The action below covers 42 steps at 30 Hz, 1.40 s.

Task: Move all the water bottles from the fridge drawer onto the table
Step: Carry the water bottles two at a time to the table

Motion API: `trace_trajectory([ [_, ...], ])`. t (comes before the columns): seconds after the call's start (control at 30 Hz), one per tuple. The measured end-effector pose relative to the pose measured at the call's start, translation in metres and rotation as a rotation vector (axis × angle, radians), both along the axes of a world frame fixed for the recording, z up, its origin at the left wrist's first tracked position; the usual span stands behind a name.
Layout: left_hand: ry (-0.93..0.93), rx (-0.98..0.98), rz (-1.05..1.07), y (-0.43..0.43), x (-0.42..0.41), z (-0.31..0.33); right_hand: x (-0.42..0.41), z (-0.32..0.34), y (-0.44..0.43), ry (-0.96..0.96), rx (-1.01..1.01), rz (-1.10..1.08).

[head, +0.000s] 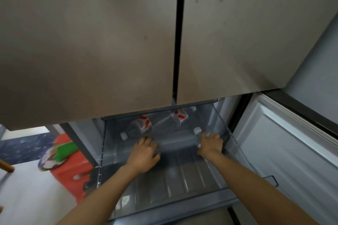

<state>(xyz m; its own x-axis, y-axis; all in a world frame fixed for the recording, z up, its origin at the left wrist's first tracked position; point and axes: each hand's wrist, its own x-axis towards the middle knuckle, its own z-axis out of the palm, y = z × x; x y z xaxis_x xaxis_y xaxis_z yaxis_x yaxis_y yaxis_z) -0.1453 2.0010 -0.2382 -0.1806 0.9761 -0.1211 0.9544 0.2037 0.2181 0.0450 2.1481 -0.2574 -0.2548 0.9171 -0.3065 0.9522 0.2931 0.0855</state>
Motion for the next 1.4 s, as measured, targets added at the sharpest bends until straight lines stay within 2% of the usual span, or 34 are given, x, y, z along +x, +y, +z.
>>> trace_trajectory([
  [0.17, 0.029, 0.036, 0.029, -0.002, -0.008, 0.002, -0.001, 0.001, -0.001, 0.191, -0.107, -0.097],
  [0.33, 0.029, 0.020, -0.019, 0.005, 0.001, 0.007, 0.002, 0.025, -0.007, 0.347, -0.132, -0.074],
  [0.53, 0.075, -0.052, -0.088, 0.035, 0.007, 0.004, 0.044, 0.071, -0.021, 0.803, -0.014, -0.088],
  [0.63, 0.134, -0.077, -0.099, 0.060, 0.008, -0.003, 0.067, 0.075, -0.041, 0.946, 0.008, -0.124],
  [0.73, 0.171, -0.151, -0.010, 0.084, 0.014, -0.006, 0.077, 0.066, -0.055, 0.964, -0.006, -0.125],
  [0.83, 0.118, -0.211, 0.106, 0.102, 0.020, -0.006, 0.082, 0.061, -0.051, 0.988, -0.007, -0.181],
  [0.97, 0.089, -0.224, 0.168, 0.114, 0.019, -0.009, 0.080, 0.054, -0.048, 0.981, 0.008, -0.229],
  [1.27, 0.162, -0.173, 0.259, 0.122, 0.027, -0.014, 0.077, 0.056, -0.050, 0.989, 0.005, -0.221],
  [1.33, 0.117, -0.171, 0.280, 0.120, 0.035, -0.014, 0.077, 0.057, -0.050, 0.991, -0.003, -0.213],
  [1.4, -0.009, -0.170, 0.314, 0.114, 0.039, -0.012, 0.077, 0.057, -0.049, 1.001, -0.007, -0.221],
])
